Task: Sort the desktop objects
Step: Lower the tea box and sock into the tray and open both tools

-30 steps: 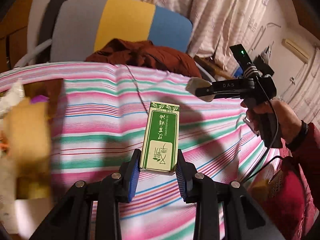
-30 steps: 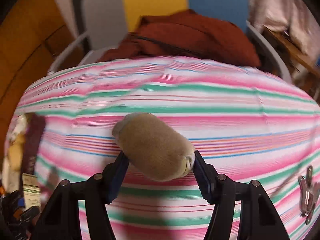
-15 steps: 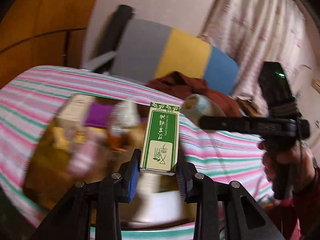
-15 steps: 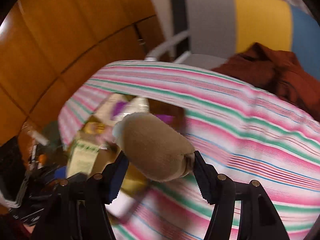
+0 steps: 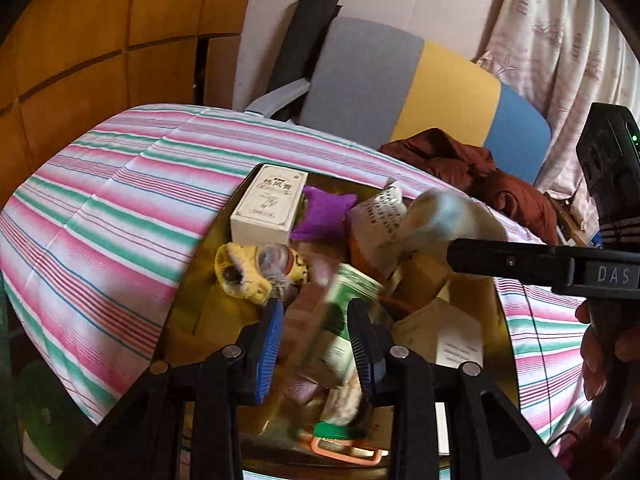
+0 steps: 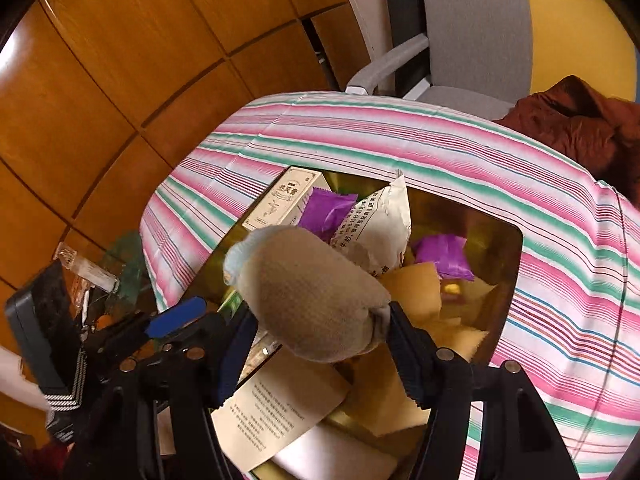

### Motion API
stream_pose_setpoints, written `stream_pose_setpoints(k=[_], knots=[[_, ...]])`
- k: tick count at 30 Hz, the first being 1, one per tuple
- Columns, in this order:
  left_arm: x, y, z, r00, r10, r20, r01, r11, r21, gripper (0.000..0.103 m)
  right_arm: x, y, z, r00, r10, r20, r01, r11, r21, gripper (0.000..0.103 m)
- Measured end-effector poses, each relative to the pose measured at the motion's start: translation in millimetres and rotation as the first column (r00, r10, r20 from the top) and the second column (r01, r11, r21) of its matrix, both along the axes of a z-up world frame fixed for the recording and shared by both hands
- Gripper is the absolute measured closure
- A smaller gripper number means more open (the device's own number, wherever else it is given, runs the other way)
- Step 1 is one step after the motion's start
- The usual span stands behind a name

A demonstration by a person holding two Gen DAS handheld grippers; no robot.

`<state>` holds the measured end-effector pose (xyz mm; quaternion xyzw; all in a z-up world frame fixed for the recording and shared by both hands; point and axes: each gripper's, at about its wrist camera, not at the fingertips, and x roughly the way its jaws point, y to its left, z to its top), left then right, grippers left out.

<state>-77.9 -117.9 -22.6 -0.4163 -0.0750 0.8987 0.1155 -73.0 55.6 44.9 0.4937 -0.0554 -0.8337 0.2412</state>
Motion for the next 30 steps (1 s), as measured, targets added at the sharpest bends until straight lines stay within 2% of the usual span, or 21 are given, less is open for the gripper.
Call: stream_pose_setpoints(k=[2,3,11,17,21,26,30], knots=[[1,1,-1,1.0,0.009,0.004,-0.008,1.0,-0.007,0.057,0,-3,0,1.0,-0.006,-0.003,0.006,1.0,0.001,0.036],[2,1,0,1.0,0.014,0.007,-0.014,1.0,-0.011,0.056,0,-3,1,1.0,-0.008,-0.003,0.008,1.0,-0.005,0.032],[9,-1,5,0.998,0.06,0.025,-0.059,0.998,-0.019,0.055,21,-1,17,0.997,-0.027,-0.073,0.026,1.0,-0.008,0.023],[22,2,14,0.995,0.094,0.025,-0.092,0.993,-0.068,0.055,44,4,22,0.992,-0.058,-0.114,0.057,0.998,-0.011,0.018],[31,7,21,0.994,0.111,0.02,-0.108,0.989,-0.104,0.055,59,8,27,0.983,-0.092,-0.156,0.095,0.995,0.01,0.011],[48,15,33,0.99,0.139,-0.032,-0.143,0.976,-0.162,0.054,79,14,31,0.966,-0.14,-0.218,0.154,0.987,0.049,0.003],[61,27,42,0.985,0.147,-0.095,-0.165,0.961,-0.224,0.054,87,19,28,0.962,-0.16,-0.221,0.174,0.984,0.042,0.002]])
